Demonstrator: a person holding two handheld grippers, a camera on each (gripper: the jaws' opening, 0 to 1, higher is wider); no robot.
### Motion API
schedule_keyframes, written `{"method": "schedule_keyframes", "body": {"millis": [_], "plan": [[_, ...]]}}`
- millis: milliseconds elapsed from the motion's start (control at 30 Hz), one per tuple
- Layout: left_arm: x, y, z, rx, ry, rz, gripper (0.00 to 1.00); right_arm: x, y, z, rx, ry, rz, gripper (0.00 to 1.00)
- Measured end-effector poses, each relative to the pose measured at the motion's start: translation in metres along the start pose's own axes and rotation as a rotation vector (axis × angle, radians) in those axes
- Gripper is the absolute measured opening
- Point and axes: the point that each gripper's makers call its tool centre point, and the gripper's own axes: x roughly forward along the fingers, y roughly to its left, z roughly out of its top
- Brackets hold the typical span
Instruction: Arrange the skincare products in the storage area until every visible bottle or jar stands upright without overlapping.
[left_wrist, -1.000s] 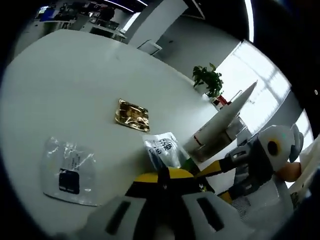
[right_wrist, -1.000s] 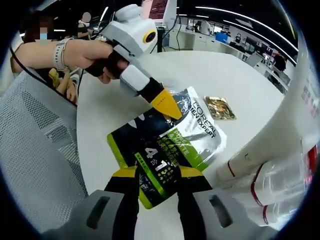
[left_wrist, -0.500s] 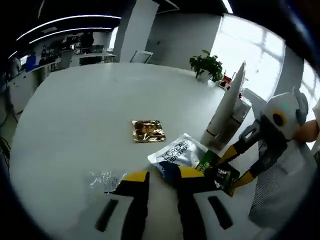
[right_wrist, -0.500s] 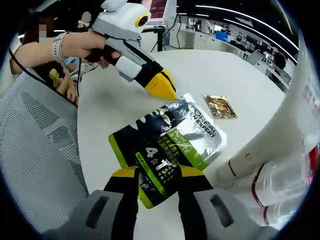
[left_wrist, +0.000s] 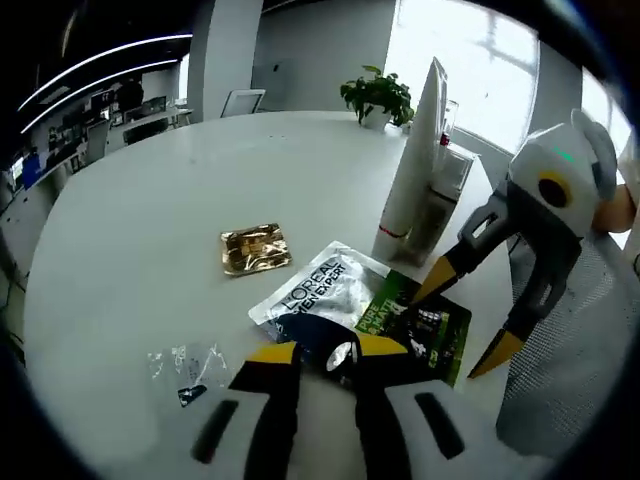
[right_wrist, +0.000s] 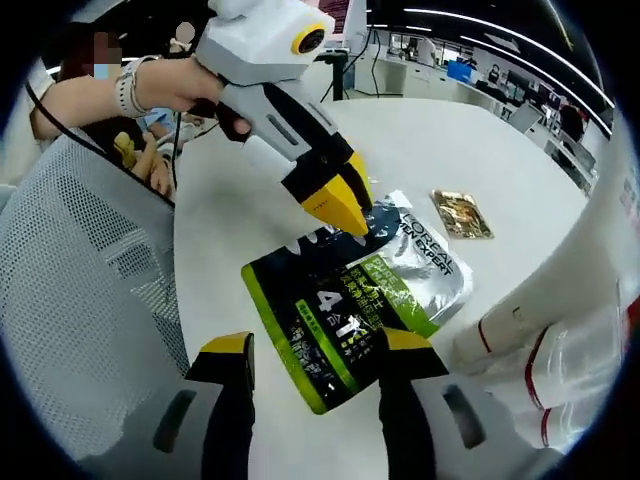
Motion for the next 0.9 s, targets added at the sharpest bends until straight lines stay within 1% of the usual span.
{"method": "schedule_keyframes", "body": {"millis": [67, 267, 633, 900], "plan": [[0.001, 0.001, 0.0, -0.011, -0.003, 0.001, 0.16, 0.0, -0.001, 0.0, -0.012, 0.003, -0.004, 0.46], [0.005, 0.003, -0.001, -0.023, -0.002, 0.003, 0.15, 0.001, -0.003, 0.0, 0.0, 0.0, -0.015, 0.44], [0.015, 0.009, 0.005, -0.028, -0.008, 0.001, 0.15, 0.001, -0.009, 0.001, 0.023, -0.007, -0.04, 0.44], [0.02, 0.009, 0.011, -0.024, -0.017, 0.004, 0.14, 0.001, -0.014, 0.001, 0.041, -0.012, -0.059, 0.44]]}}
